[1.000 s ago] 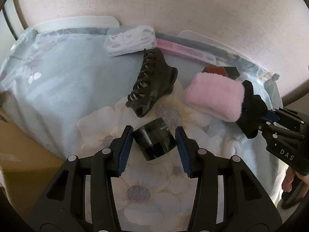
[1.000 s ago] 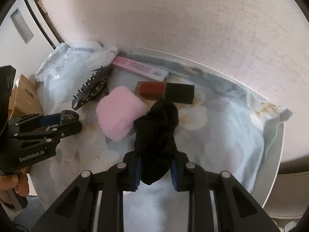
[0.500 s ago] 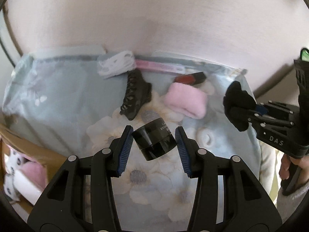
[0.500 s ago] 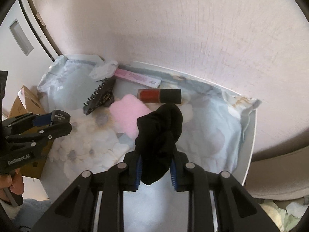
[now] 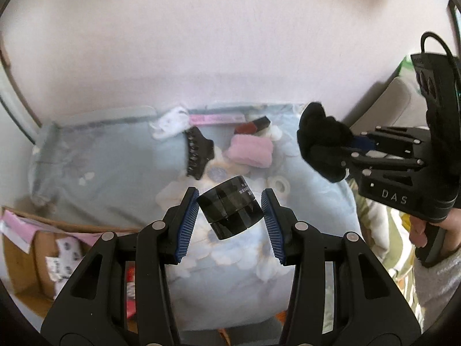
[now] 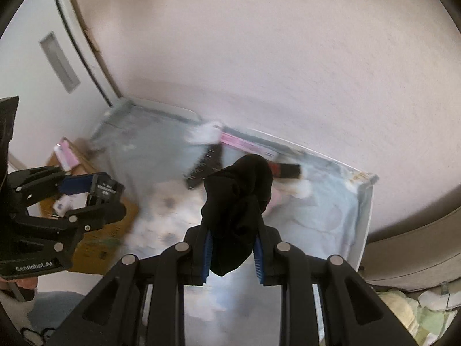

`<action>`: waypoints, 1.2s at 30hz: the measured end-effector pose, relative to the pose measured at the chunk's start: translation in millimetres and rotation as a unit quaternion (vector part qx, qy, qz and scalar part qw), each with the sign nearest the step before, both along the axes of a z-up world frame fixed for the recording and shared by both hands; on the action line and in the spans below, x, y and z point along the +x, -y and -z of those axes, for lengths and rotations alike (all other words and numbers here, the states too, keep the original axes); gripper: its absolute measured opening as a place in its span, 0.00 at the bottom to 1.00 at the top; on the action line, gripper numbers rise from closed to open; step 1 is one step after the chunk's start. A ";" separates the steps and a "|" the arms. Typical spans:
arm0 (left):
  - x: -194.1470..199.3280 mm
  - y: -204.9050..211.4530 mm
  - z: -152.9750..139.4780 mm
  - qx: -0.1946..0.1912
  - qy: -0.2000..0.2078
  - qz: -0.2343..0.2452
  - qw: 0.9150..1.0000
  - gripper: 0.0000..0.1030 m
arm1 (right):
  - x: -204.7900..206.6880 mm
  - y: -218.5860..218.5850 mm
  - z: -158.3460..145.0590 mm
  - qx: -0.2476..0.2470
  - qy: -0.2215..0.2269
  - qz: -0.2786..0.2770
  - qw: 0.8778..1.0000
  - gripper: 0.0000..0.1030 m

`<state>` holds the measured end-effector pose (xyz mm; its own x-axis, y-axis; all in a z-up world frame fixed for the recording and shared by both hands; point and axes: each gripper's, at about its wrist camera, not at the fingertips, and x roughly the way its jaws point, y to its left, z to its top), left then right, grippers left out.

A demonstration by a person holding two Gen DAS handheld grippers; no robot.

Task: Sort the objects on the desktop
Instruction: 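Carry the tape roll and black sock into the cardboard box and release both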

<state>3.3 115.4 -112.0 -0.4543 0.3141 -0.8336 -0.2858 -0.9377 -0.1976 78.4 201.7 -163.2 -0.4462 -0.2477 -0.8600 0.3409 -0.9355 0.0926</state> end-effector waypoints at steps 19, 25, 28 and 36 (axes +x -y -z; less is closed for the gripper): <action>37.2 203.4 -23.4 -0.022 0.001 -0.103 0.994 0.41 | 29.8 201.1 -17.4 -0.026 0.019 -0.164 0.986 0.22; 53.9 245.3 -2.2 -0.044 0.020 -0.137 0.989 0.41 | 40.9 242.4 6.2 -0.036 0.049 -0.190 0.980 0.22; 58.5 261.0 11.3 -0.057 0.028 -0.150 0.987 0.41 | 46.2 256.4 19.5 -0.038 0.066 -0.197 0.977 0.22; 67.6 282.7 37.9 -0.056 0.054 -0.172 0.982 0.41 | 55.6 275.1 41.2 -0.038 0.093 -0.202 0.974 0.22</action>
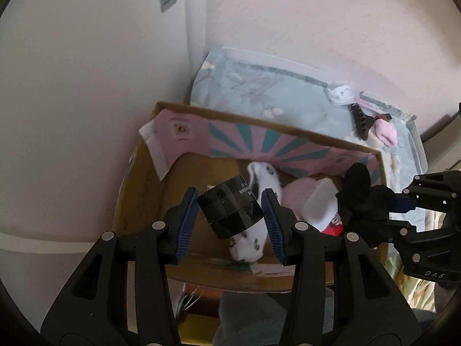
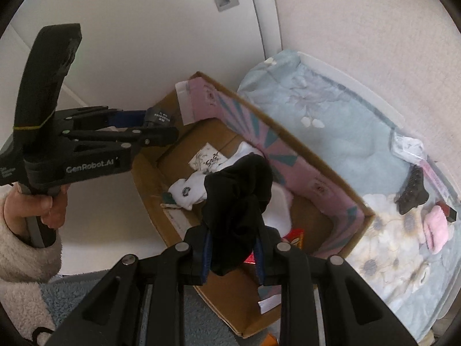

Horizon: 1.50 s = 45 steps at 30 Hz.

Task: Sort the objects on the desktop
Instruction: 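Carry the tape roll and black sock into the cardboard box and release both, then move both tools back over the tray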

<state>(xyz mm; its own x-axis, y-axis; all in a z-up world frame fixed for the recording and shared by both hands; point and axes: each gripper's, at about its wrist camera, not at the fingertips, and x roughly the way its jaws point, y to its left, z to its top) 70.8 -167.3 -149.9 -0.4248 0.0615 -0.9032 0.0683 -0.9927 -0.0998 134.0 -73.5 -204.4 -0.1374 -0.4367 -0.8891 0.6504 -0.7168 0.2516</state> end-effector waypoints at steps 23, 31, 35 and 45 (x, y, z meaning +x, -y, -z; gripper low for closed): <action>-1.2 -3.4 -12.7 0.025 -0.045 0.014 0.999 1.00 | 4.9 21.6 1.9 -0.017 0.009 0.008 1.000 0.64; -9.3 -15.6 -35.0 0.040 -0.069 0.032 0.996 1.00 | 16.2 10.3 -7.7 -0.006 -0.048 0.045 0.998 0.65; -11.7 -31.1 -48.4 0.016 -0.097 0.052 0.994 1.00 | 24.7 5.2 -19.1 -0.002 -0.076 0.038 0.996 0.65; -33.6 -86.0 -63.3 0.027 -0.090 0.104 0.990 1.00 | 24.2 -56.4 -37.5 -0.025 -0.061 0.101 0.993 0.65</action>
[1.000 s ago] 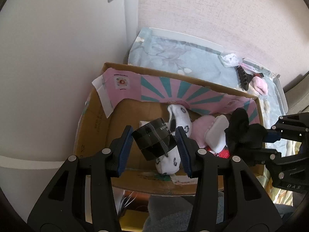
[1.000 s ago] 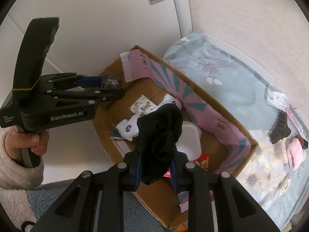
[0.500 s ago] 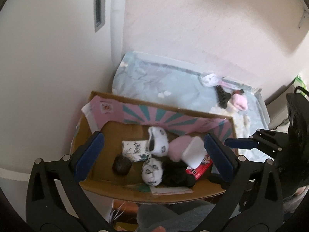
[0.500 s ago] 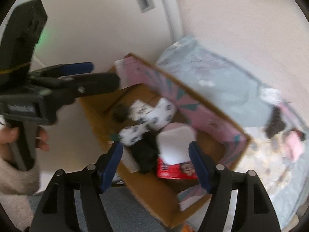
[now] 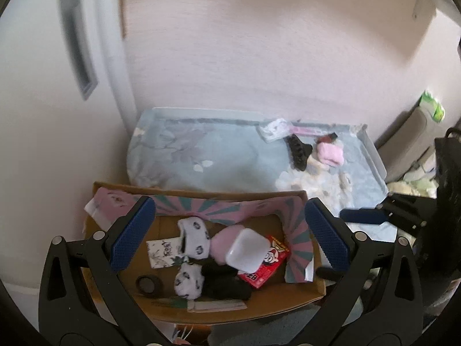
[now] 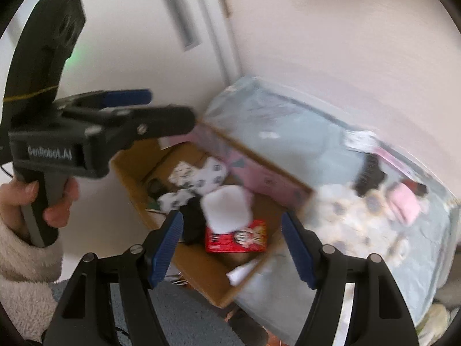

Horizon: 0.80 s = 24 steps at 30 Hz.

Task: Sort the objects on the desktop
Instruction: 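Move both tools back over the tray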

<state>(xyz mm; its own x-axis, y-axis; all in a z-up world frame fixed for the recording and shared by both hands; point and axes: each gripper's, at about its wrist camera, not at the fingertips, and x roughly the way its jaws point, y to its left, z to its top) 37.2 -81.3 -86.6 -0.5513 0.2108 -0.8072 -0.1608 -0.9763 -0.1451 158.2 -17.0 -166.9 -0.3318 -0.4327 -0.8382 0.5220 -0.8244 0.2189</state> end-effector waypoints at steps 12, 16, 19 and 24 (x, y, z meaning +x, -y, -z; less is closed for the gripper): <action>-37.6 -80.6 -11.3 0.006 -0.002 0.034 0.999 1.00 | -11.0 -119.3 8.9 0.018 -0.004 0.146 0.989 0.65; -55.4 -116.6 -3.4 0.004 0.011 0.050 0.999 1.00 | -14.0 -156.7 18.3 0.037 -0.001 0.178 0.983 0.65; -73.8 -145.2 8.3 -0.003 0.027 0.055 0.998 1.00 | -17.0 -179.3 28.8 0.043 0.005 0.192 0.980 0.65; -104.1 -190.5 35.2 -0.026 0.036 0.041 0.998 1.00 | -26.4 -208.3 55.8 0.040 0.021 0.202 0.978 0.65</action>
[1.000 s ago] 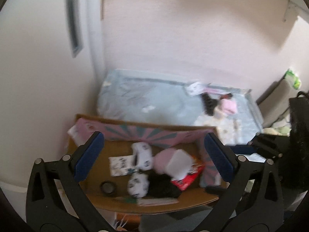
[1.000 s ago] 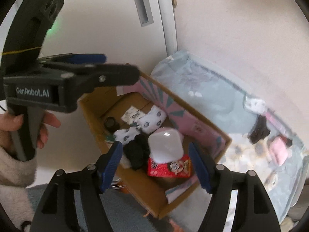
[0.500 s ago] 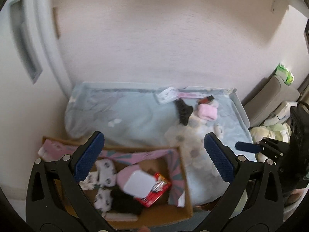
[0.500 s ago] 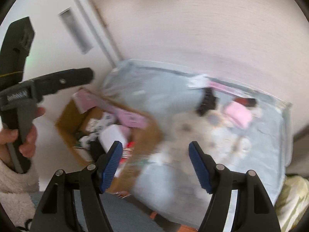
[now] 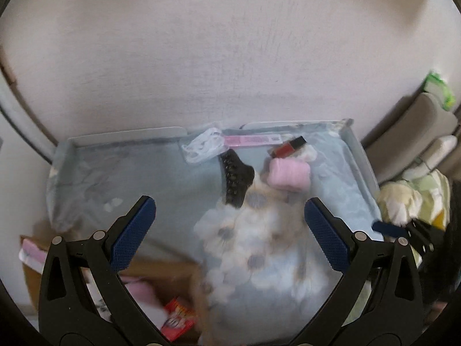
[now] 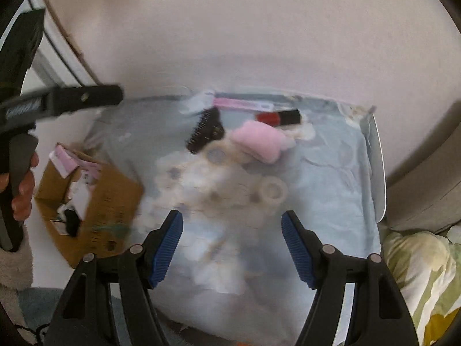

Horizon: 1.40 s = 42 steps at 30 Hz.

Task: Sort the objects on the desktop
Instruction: 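Move both tools back over the tray, then grasp the black hair claw with the left tool while the right tool grasps the white tape roll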

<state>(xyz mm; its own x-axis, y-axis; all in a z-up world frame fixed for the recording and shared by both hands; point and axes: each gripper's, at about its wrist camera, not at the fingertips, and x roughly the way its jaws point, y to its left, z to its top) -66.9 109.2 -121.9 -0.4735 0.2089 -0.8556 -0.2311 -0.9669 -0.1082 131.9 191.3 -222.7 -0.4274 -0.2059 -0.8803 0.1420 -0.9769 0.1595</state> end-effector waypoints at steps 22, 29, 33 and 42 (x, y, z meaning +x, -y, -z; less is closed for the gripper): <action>-78.8 -51.7 141.8 -0.055 0.029 -0.057 0.996 0.99 | -41.4 -23.1 93.2 0.006 -0.030 -0.020 0.999 0.65; -83.1 -53.0 148.8 -0.054 0.025 -0.052 0.997 0.90 | -49.5 -19.0 99.0 0.008 -0.033 -0.025 0.999 0.55; -83.4 -54.0 156.8 -0.049 0.037 -0.046 0.997 0.74 | -49.6 -15.1 99.7 0.023 -0.041 -0.029 0.998 0.48; -77.6 -52.7 156.7 -0.040 0.025 -0.047 0.998 0.46 | -41.7 -15.5 96.7 0.042 -0.055 -0.024 0.997 0.39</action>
